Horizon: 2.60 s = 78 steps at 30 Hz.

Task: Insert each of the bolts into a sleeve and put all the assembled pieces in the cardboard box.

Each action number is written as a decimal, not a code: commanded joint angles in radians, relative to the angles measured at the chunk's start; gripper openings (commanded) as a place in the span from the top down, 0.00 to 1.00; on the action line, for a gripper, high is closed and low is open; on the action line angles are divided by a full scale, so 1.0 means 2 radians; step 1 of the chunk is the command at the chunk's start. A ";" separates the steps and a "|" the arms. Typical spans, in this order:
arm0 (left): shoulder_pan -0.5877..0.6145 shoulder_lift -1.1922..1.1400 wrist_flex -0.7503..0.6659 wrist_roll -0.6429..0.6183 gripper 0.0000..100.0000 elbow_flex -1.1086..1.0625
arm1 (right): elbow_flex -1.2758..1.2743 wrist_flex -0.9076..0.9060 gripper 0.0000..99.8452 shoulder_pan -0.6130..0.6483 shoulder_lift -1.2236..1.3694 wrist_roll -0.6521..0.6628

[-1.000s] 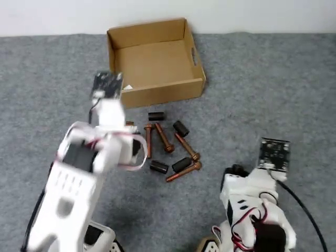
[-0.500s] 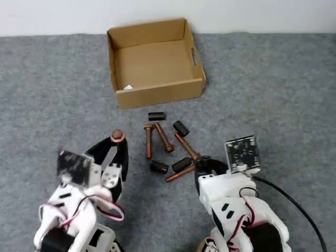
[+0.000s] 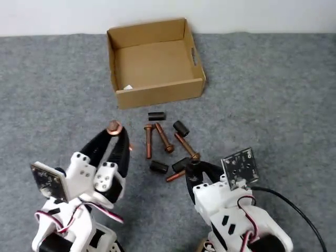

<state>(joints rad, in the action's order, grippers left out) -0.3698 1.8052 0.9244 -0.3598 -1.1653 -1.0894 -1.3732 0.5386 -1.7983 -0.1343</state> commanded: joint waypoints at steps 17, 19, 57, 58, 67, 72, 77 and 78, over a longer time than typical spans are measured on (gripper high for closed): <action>-0.130 0.003 -0.060 -0.068 1.00 0.023 | -0.035 0.124 0.99 0.112 0.013 0.117; -0.136 0.003 -0.061 -0.068 1.00 0.023 | -0.035 0.133 0.99 0.112 0.013 0.127; -0.196 0.002 0.032 -0.017 0.96 -0.060 | -0.034 0.201 0.99 0.112 0.013 0.195; -0.196 0.002 0.038 -0.012 0.92 -0.060 | -0.034 0.200 0.99 0.112 0.013 0.195; -0.193 0.002 0.067 -0.002 0.77 -0.048 | -0.035 0.200 0.99 0.112 0.013 0.195; -0.161 0.002 0.067 0.004 0.77 -0.014 | -0.044 0.199 0.99 0.110 0.013 0.195; -0.091 0.002 0.070 0.039 0.77 -0.009 | -0.059 0.200 0.99 0.110 0.013 0.194; -0.082 0.002 0.070 0.041 0.77 -0.005 | -0.060 0.200 0.99 0.110 0.013 0.194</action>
<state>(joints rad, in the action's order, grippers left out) -0.5923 1.8082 1.0625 -0.3061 -1.2329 -1.2229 -1.0065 0.7564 -1.7706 0.2463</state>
